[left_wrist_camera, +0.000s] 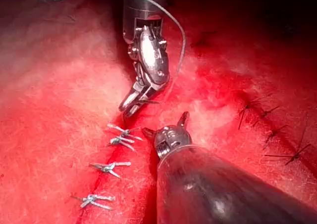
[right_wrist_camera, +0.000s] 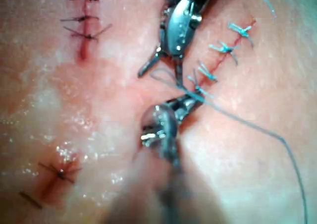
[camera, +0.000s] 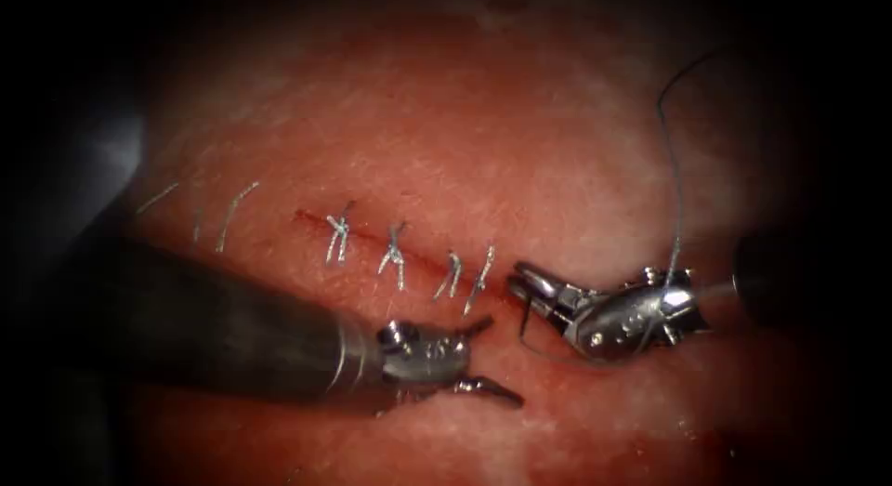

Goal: Wound Closure

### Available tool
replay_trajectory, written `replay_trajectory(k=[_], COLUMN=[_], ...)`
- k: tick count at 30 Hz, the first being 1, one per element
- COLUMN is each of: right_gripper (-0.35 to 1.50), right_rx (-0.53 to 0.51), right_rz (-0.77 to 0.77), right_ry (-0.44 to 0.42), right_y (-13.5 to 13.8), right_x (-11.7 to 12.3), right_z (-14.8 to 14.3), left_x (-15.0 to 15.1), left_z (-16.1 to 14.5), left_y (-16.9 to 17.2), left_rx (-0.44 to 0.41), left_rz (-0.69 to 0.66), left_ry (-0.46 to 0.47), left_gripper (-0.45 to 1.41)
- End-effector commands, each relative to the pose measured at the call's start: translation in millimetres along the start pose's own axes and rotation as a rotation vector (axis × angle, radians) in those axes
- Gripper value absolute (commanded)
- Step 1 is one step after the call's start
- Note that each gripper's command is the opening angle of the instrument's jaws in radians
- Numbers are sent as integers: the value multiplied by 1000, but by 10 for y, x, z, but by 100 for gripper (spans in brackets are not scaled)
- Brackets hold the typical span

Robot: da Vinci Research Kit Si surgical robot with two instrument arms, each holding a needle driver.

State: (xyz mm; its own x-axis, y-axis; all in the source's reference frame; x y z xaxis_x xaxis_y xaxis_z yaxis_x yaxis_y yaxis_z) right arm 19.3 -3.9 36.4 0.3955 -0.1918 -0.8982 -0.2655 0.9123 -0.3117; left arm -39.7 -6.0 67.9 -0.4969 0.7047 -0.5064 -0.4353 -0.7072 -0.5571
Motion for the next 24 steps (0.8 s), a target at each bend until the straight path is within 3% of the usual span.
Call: replay_trajectory(k=[1, 7, 15, 24], right_gripper=[-35, -35, -35, -35], right_rx=[6, 28, -16, -55], right_rz=[3, 12, 37, 47], right_ry=[0, -6, 9, 33], right_y=[-17, -27, -2, 18], right_x=[1, -2, 10, 30], right_z=[2, 8, 2, -5], left_x=[-9, -9, -7, 7], left_z=[7, 7, 8, 8], left_y=[9, 10, 10, 2], left_rx=[-2, -2, -1, -6], left_rz=[-4, -4, -5, -13], left_ry=[-4, -4, -4, 34], left_gripper=[74, 74, 71, 31])
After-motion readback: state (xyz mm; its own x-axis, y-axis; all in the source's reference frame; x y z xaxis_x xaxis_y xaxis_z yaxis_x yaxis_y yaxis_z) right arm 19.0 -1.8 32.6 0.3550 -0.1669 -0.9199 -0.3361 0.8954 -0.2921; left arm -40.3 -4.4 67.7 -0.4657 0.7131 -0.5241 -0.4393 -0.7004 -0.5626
